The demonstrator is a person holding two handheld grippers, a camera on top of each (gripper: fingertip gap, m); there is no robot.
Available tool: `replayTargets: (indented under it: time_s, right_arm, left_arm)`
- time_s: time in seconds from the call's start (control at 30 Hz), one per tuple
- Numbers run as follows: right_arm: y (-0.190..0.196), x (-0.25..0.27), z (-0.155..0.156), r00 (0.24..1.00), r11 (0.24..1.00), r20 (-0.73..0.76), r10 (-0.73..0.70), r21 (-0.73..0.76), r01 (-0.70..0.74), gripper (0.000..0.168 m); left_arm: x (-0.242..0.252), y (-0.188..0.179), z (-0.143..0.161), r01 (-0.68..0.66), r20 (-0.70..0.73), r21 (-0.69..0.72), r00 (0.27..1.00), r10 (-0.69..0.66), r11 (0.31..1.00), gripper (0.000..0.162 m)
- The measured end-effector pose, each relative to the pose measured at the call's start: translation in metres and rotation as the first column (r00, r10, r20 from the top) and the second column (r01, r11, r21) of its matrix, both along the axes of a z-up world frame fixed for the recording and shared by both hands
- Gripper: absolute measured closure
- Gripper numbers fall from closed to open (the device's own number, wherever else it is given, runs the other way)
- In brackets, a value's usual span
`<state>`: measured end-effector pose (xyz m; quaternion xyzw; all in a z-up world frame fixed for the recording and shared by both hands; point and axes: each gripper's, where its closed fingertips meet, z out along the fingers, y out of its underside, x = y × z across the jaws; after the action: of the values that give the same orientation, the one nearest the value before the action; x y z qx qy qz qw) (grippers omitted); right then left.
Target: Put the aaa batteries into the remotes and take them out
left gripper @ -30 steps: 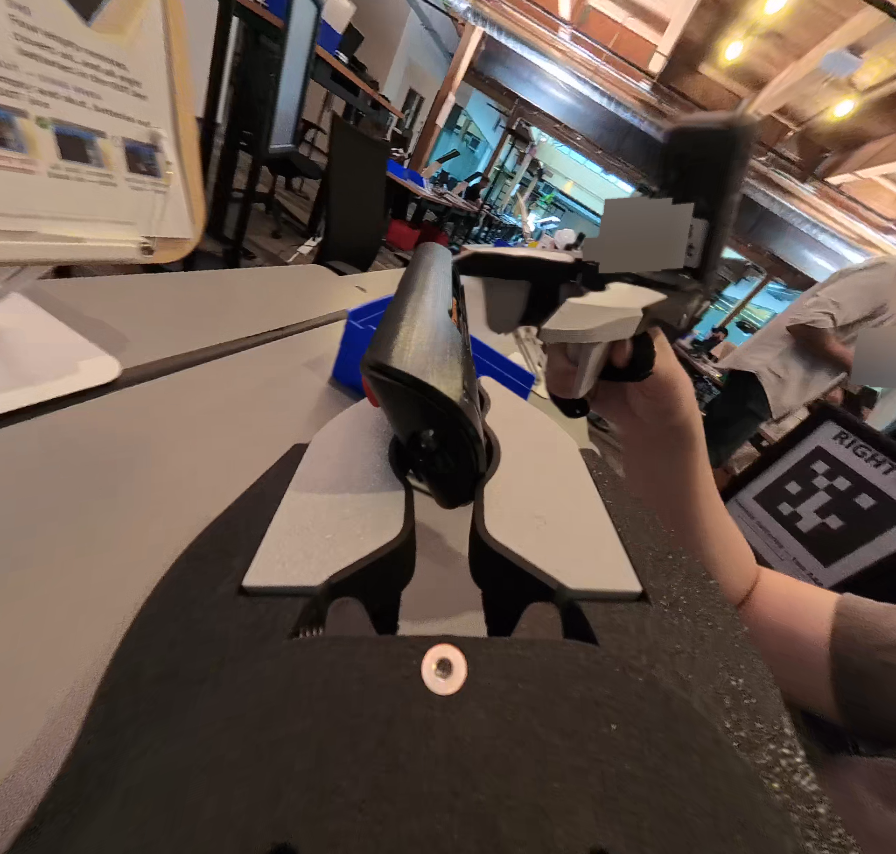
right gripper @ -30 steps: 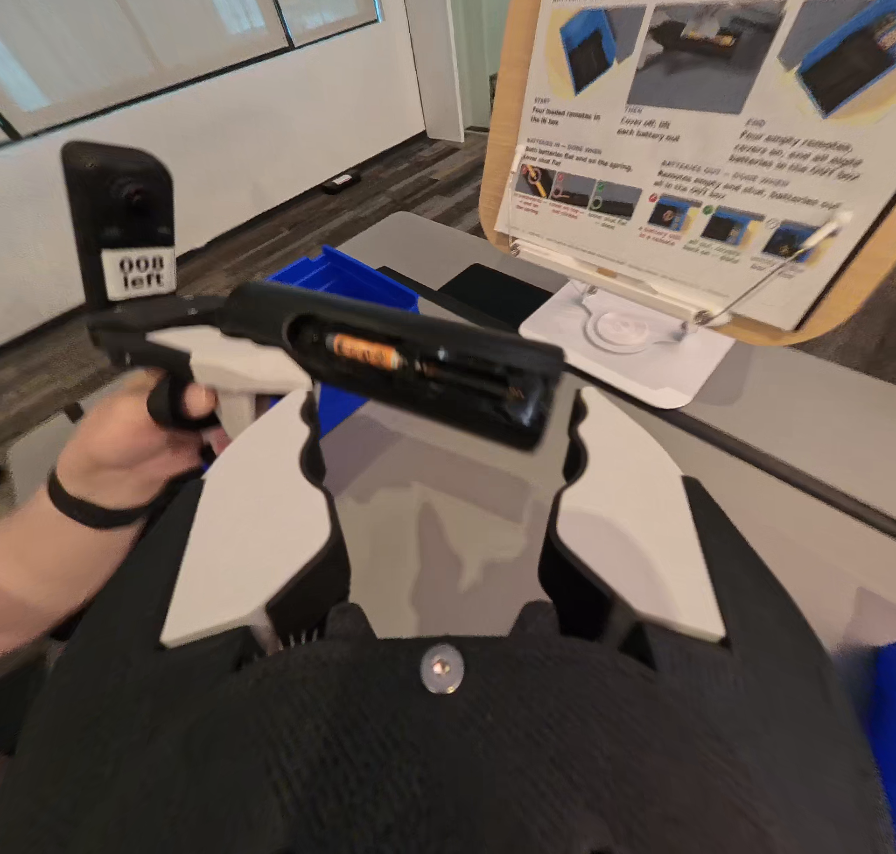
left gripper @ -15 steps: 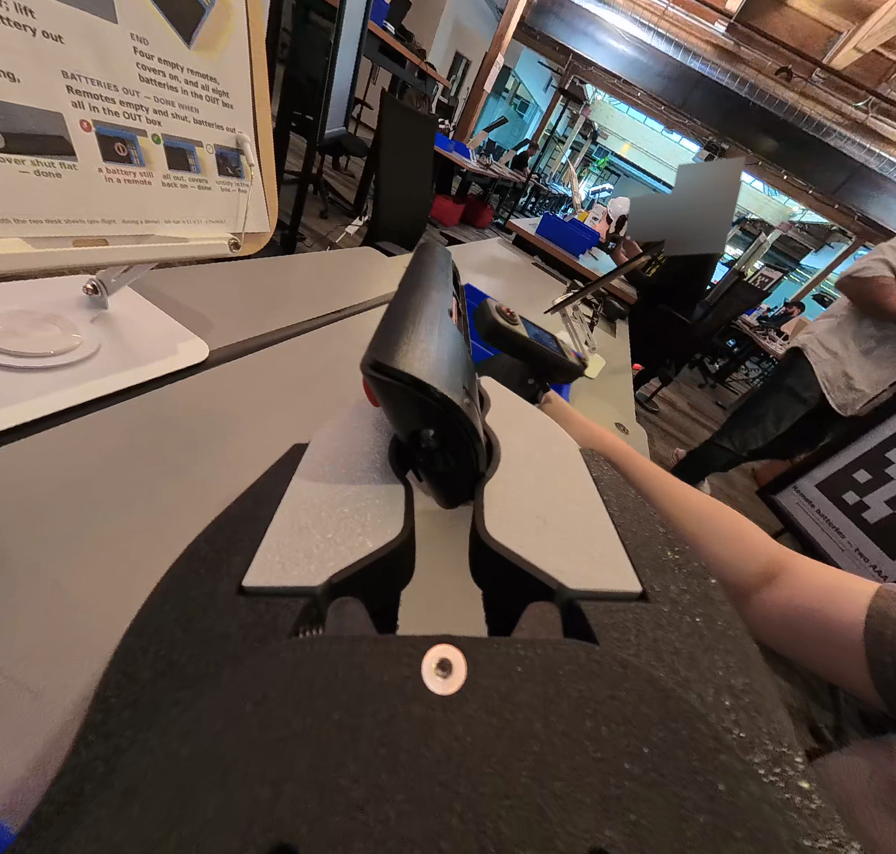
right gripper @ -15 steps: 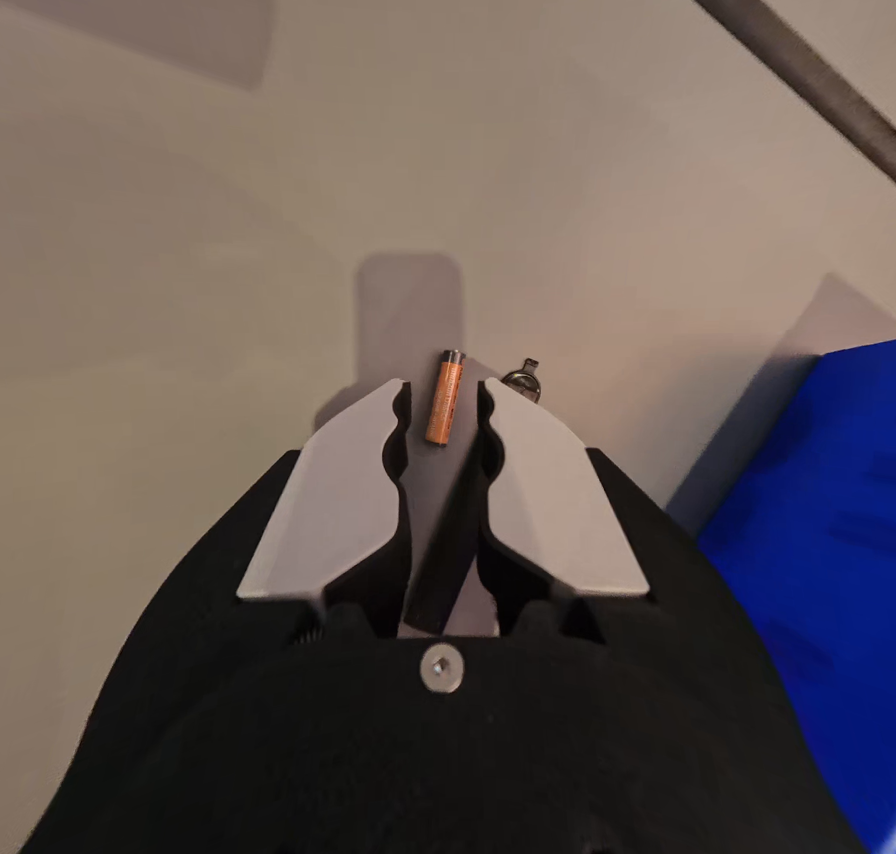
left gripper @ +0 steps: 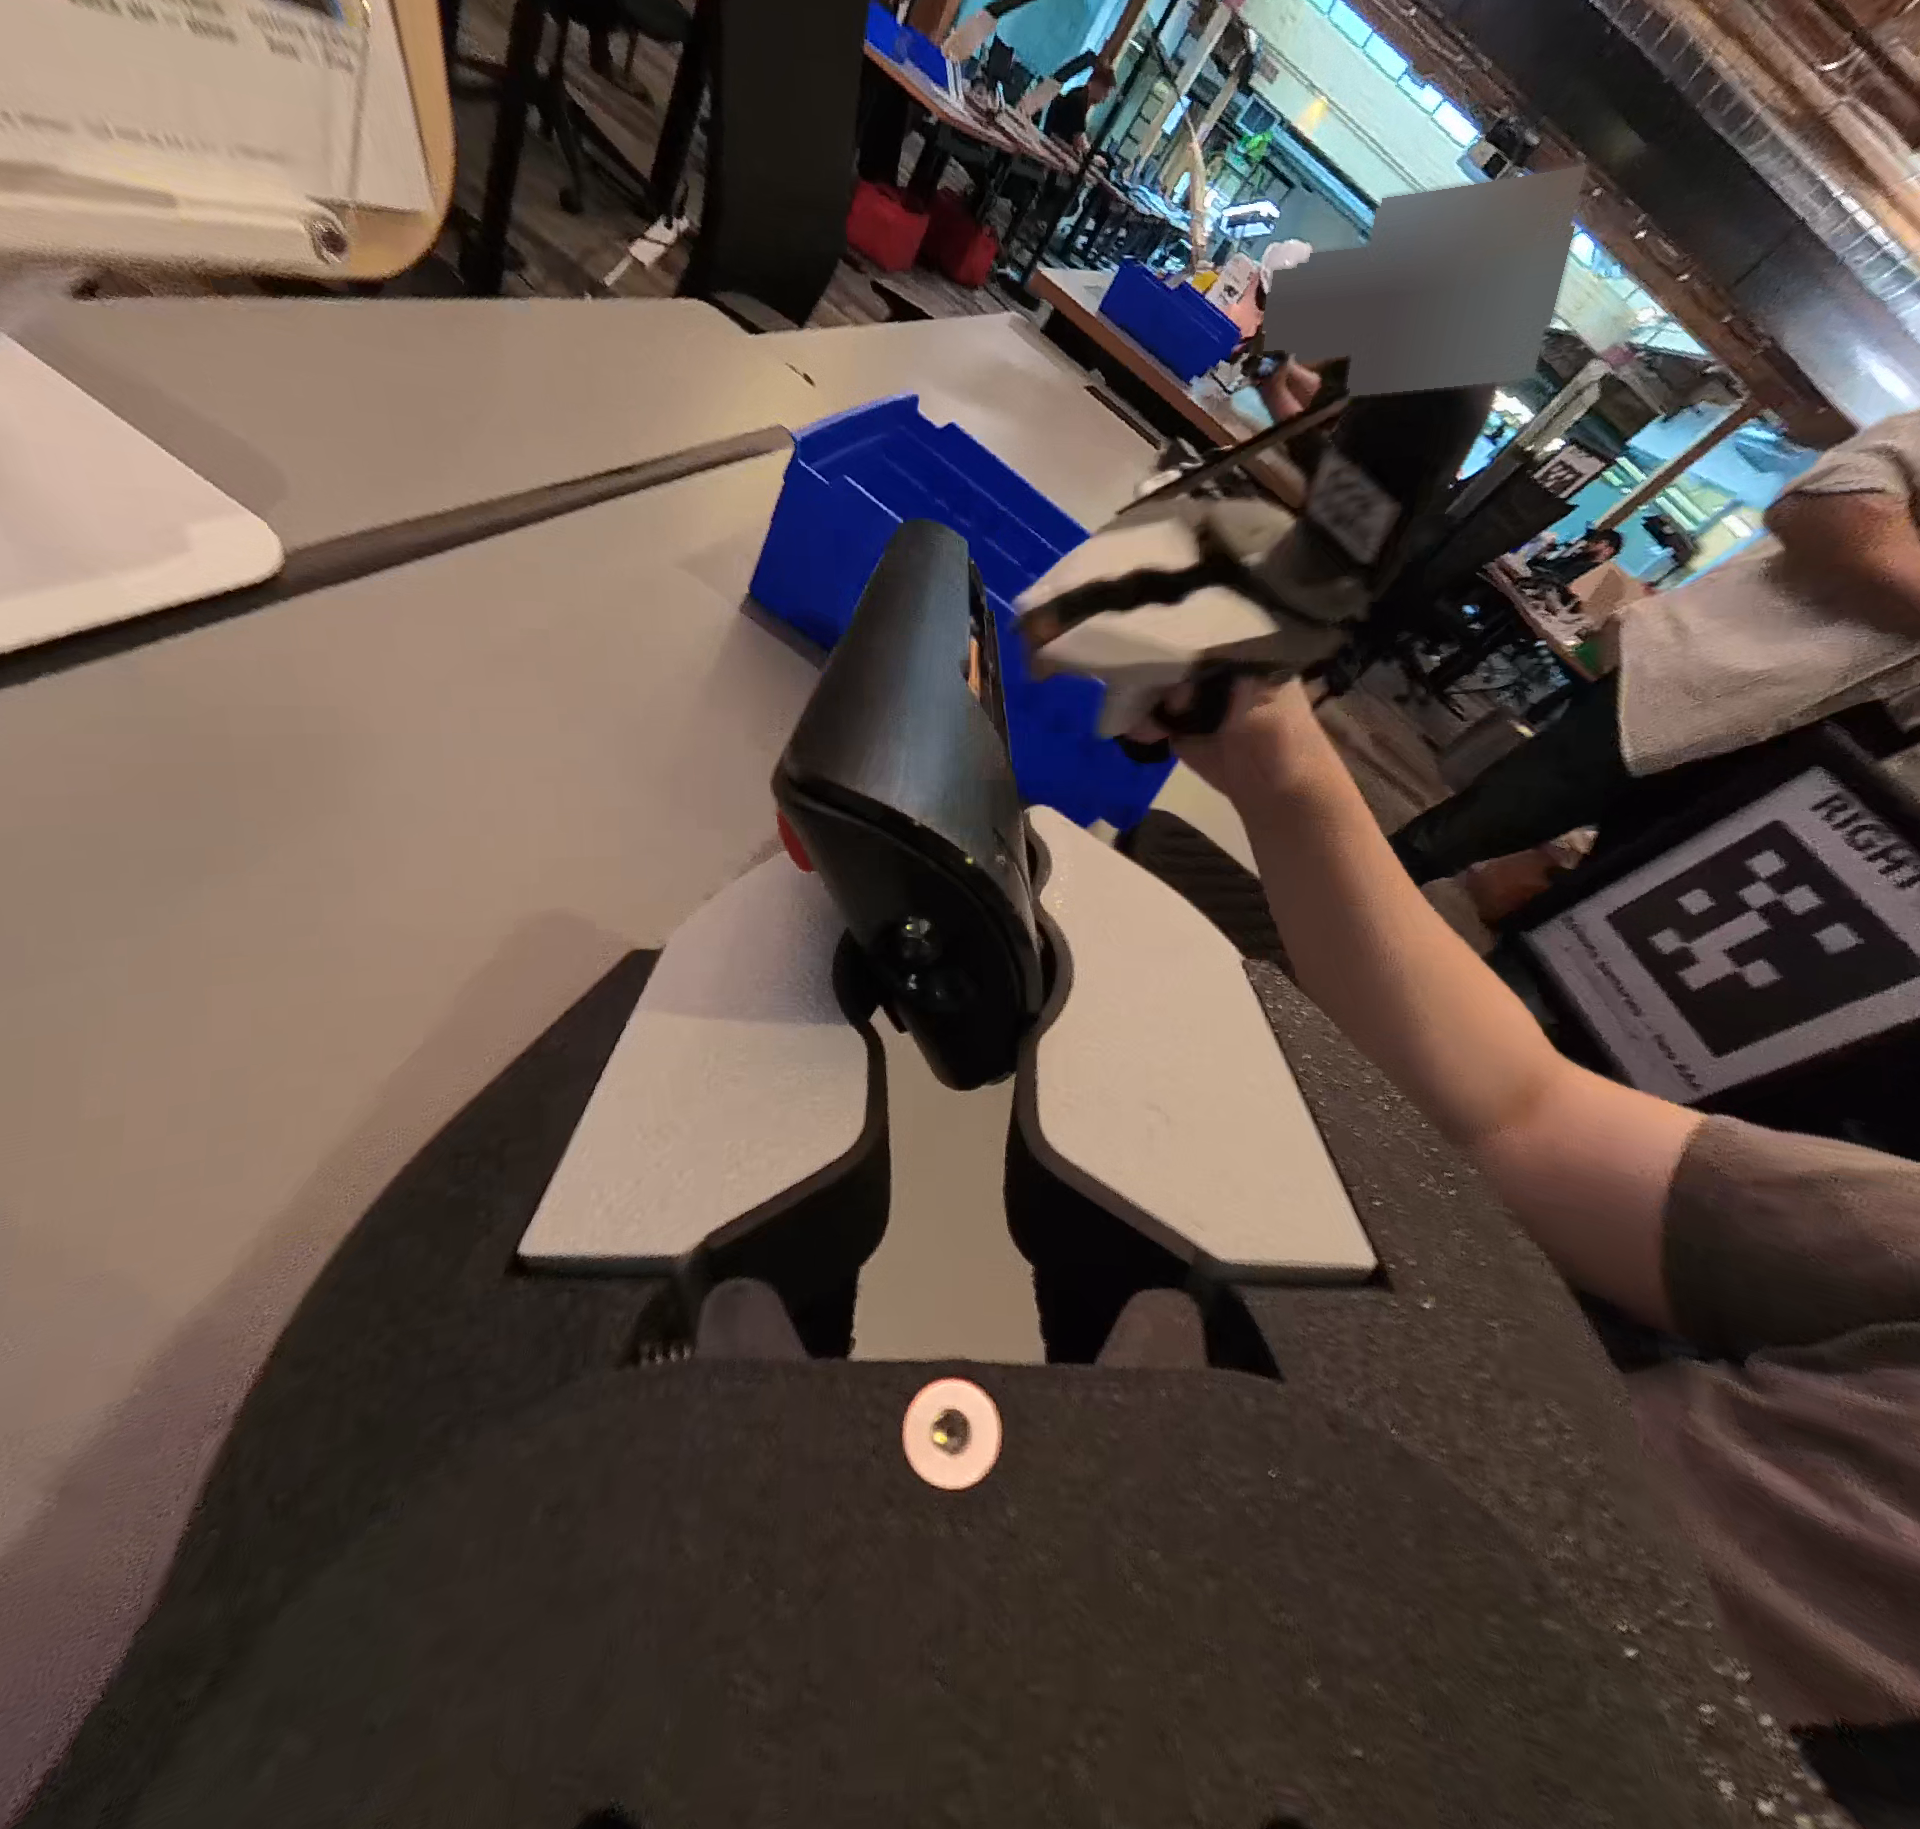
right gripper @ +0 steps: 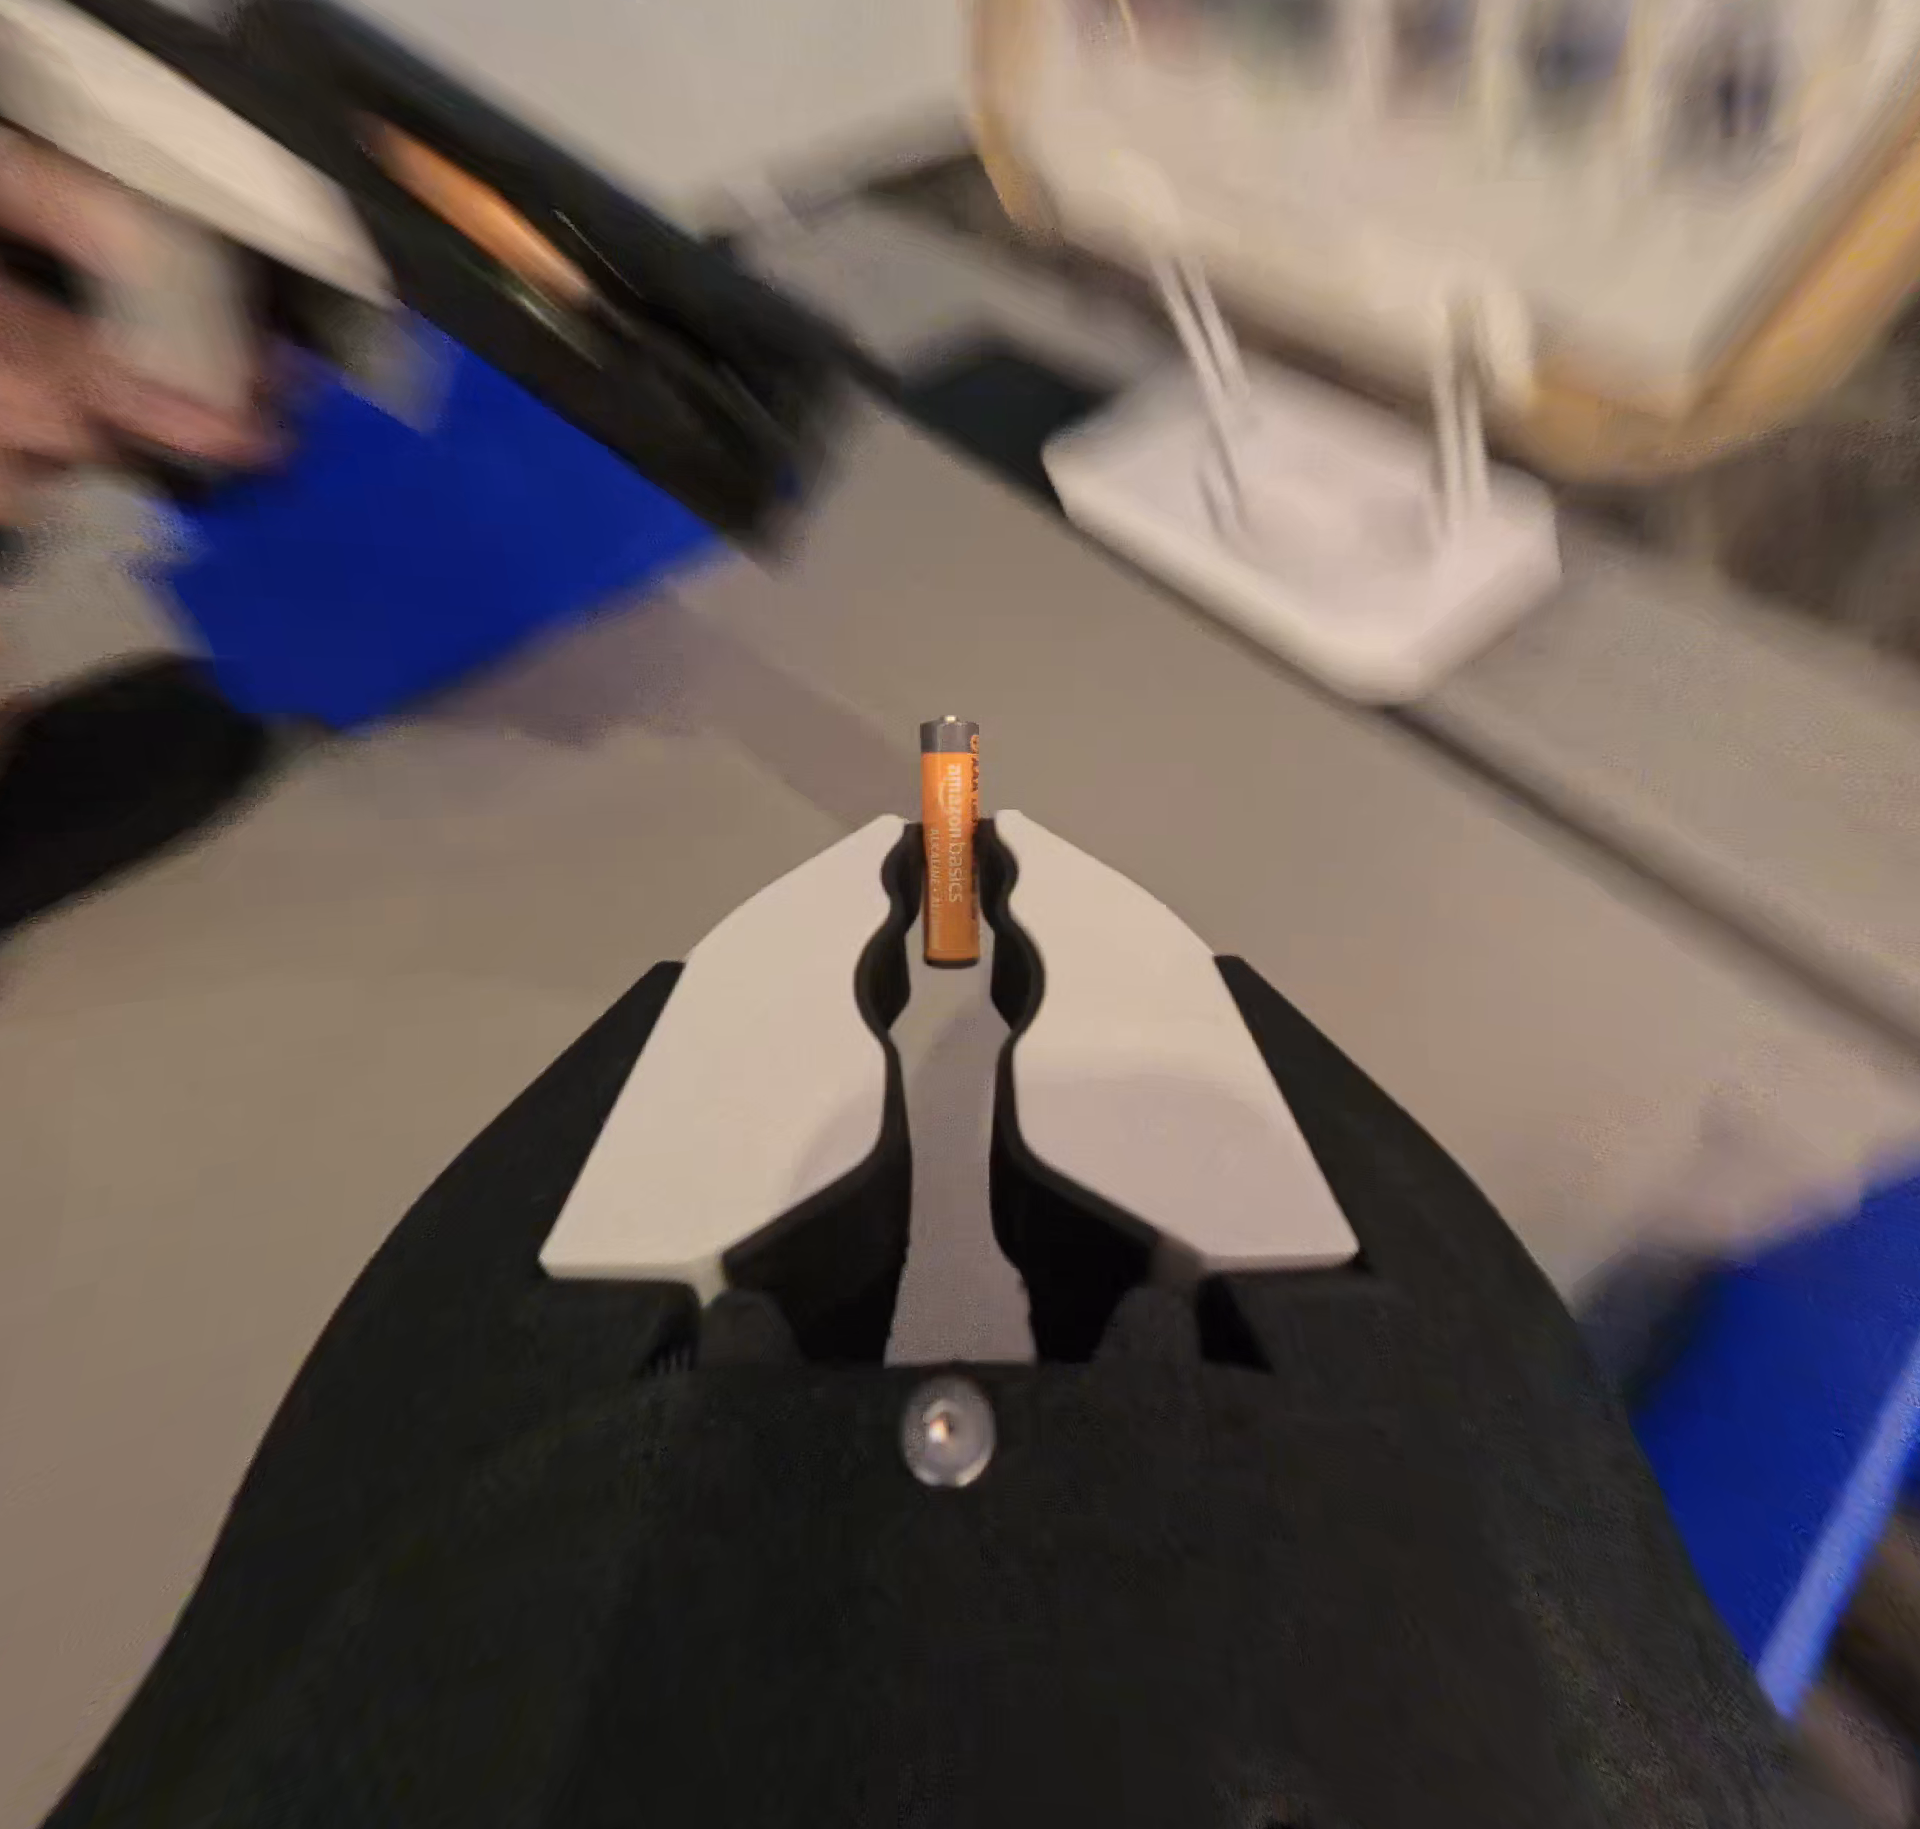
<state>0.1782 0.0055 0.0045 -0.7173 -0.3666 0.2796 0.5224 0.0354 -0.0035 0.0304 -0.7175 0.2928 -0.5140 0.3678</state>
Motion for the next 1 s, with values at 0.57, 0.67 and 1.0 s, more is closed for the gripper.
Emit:
replayTargets:
  time_s: [0.57,0.67,1.0]
  right_arm:
    - [-0.029,-0.062,0.039,0.89,0.879,0.176,0.421,0.161,-0.448,0.156]
    - [-0.027,-0.061,0.032,0.881,0.882,0.204,0.427,0.123,-0.456,0.156]
    - [-0.024,-0.054,0.041,0.905,0.915,0.228,0.36,0.104,-0.39,0.132]
  left_arm:
    - [0.026,-0.027,-0.007,0.216,0.122,-0.176,0.973,-0.196,0.96,0.141]
    - [0.026,-0.026,-0.008,0.213,0.114,-0.179,0.974,-0.195,0.96,0.141]
    - [0.024,-0.021,-0.011,0.176,0.097,-0.174,0.982,-0.161,0.969,0.141]
